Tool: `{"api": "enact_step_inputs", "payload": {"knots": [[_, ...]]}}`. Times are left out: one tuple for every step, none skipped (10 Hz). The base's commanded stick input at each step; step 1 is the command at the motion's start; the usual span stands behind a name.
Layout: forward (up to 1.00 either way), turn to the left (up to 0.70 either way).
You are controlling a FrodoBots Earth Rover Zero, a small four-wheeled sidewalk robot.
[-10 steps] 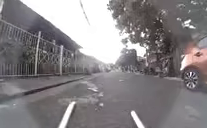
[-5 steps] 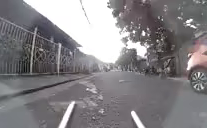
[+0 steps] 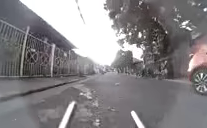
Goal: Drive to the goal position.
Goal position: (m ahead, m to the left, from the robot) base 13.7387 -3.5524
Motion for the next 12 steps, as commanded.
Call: {"api": "enact_step_inputs", "payload": {"knots": [[0.7,0.0],[0.7,0.0],[0.7,0.0],[0.7,0.0],[0.7,0.0],[0.7,-0.19],[0.7,-0.34],[0.7,-0.35],[0.7,-0.35],[0.7,-0.35],[0.7,-0.35],[0.7,-0.32]]}}
